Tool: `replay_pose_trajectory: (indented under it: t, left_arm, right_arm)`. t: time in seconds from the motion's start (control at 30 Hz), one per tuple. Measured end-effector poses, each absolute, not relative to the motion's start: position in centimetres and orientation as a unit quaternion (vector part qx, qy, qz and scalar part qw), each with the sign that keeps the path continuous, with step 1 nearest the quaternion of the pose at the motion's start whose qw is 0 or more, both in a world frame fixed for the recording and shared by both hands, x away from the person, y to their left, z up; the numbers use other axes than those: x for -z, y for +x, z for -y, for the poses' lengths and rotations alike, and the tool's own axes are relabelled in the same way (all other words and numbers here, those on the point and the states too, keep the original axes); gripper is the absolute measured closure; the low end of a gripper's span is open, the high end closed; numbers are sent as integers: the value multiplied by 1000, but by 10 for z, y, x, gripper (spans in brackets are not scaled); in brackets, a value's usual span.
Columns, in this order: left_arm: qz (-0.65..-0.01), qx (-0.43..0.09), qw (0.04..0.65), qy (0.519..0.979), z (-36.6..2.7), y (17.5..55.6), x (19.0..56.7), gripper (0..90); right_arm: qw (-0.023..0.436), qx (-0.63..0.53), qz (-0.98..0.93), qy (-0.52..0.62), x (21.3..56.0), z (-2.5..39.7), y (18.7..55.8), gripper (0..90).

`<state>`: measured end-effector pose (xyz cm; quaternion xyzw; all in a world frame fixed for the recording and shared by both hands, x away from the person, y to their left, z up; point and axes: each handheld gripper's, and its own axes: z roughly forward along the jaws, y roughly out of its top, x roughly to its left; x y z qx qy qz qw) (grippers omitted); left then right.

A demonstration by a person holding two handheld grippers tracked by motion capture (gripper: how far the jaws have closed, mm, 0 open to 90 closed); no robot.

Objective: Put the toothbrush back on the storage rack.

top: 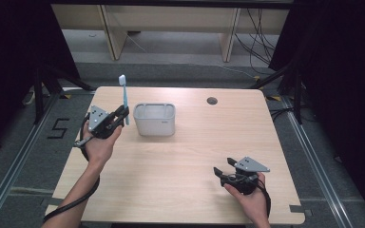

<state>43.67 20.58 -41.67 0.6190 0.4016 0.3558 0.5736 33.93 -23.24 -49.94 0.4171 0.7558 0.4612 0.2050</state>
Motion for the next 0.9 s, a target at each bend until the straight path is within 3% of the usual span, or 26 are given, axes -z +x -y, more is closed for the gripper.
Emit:
replay_pose_trajectory:
  t: [0.57, 0.6, 0.9]
  left_arm:
    - [-399, -357, 574, 619, -202, 447, 411, 787]
    - [-398, -357, 575, 619, -202, 448, 410, 787]
    - [-395, -359, 574, 621, -198, 453, 408, 787]
  right_arm:
    - [218, -462, -761, 401, 500, 234, 342, 330]
    - [200, -461, -754, 422, 499, 232, 339, 330]
    - [223, -461, -761, 398, 500, 234, 342, 330]
